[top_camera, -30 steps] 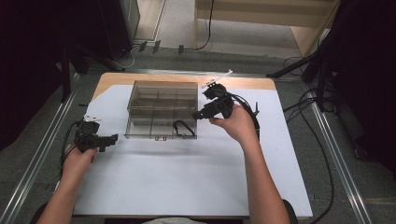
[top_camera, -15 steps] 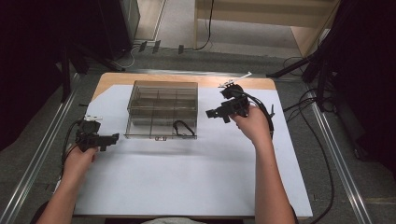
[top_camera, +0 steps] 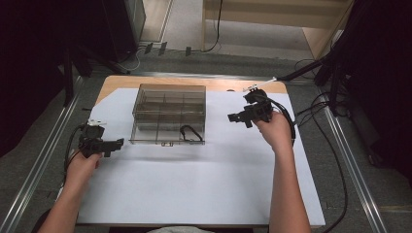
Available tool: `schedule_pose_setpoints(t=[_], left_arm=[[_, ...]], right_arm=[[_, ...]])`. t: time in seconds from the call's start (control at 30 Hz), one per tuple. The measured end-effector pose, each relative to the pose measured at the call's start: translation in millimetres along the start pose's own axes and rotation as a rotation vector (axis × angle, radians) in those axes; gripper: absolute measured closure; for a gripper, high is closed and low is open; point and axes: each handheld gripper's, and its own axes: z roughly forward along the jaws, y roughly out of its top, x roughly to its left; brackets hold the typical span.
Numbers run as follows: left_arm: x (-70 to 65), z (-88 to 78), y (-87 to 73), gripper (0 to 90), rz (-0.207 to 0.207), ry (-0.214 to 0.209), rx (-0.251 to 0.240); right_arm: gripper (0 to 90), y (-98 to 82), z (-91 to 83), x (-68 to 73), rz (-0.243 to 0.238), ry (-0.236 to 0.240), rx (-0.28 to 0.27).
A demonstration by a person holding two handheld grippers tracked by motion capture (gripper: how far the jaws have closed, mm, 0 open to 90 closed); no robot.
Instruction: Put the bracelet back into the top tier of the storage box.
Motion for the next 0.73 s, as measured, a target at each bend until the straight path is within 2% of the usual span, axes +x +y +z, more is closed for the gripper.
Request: schedule_pose_setpoints(t=[0.33, 0.73], left_arm=[[0.2, -0.3, 0.1, 14.8, -0.001, 0.0, 0.0], [0.7, -0.6, 0.3, 14.8, -0.002, 0.0, -0.002]], right_arm=[[22.6, -5.2, -0.3, -11.3, 0.015, -0.009, 0.018], [22.5, -5.9, 2.5, -10.3, -0.005, -0.01, 0.039]])
